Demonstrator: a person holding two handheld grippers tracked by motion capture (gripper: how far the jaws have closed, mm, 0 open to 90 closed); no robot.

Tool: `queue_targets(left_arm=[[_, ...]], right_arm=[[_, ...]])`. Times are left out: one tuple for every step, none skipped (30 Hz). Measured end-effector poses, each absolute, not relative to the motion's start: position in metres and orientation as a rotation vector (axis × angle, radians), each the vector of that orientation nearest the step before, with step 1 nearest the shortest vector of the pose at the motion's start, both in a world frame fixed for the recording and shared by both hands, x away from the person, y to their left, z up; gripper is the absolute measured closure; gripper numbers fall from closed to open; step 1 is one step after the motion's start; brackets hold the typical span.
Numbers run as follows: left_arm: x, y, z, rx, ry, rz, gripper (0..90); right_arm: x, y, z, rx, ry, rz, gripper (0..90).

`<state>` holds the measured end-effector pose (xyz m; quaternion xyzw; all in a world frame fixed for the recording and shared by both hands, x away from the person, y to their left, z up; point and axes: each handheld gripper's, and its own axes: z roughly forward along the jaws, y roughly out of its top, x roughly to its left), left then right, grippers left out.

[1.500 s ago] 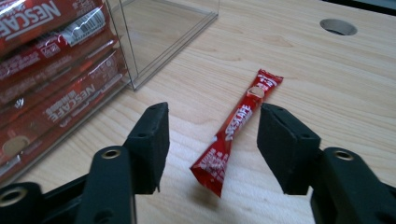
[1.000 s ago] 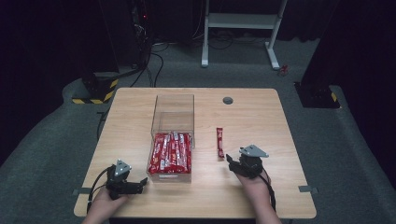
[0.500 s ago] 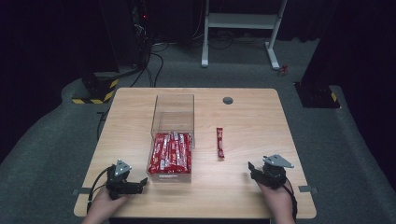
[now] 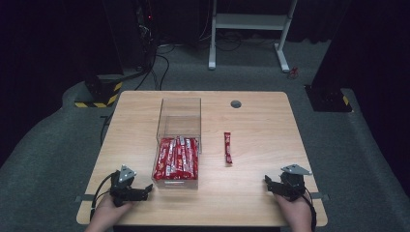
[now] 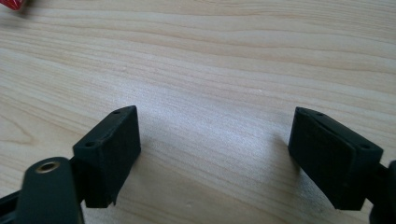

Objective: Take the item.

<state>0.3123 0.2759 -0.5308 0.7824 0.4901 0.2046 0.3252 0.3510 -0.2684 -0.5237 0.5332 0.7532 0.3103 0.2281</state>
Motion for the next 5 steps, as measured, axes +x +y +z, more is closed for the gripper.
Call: queue_targets(left_arm=[[0.3123, 0.2756, -0.531, 2.045, 1.288, 0.536, 0.7], [0.3123, 0.2756, -0.531, 2.046, 1.287, 0.537, 0.7], [0.3123, 0.2756, -0.531, 2.046, 1.287, 0.537, 0.7], [0.3123, 0.2756, -0.5311, 2.045, 1.287, 0.537, 0.6], [0.3123, 0.2756, -0.5311, 2.045, 1.287, 0.537, 0.6]], right_arm=[[0.3519, -0.2674, -0.5237, 1.467, 2.077, 0.851, 15.6], [0.3529, -0.2664, -0.5239, 1.464, 2.079, 0.85, 14.9], [0.3535, -0.2657, -0.5239, 1.462, 2.082, 0.85, 14.6], [0.3541, -0.2649, -0.5239, 1.461, 2.087, 0.853, 14.4], [0.3549, -0.2642, -0.5239, 1.456, 2.09, 0.851, 14.3]])
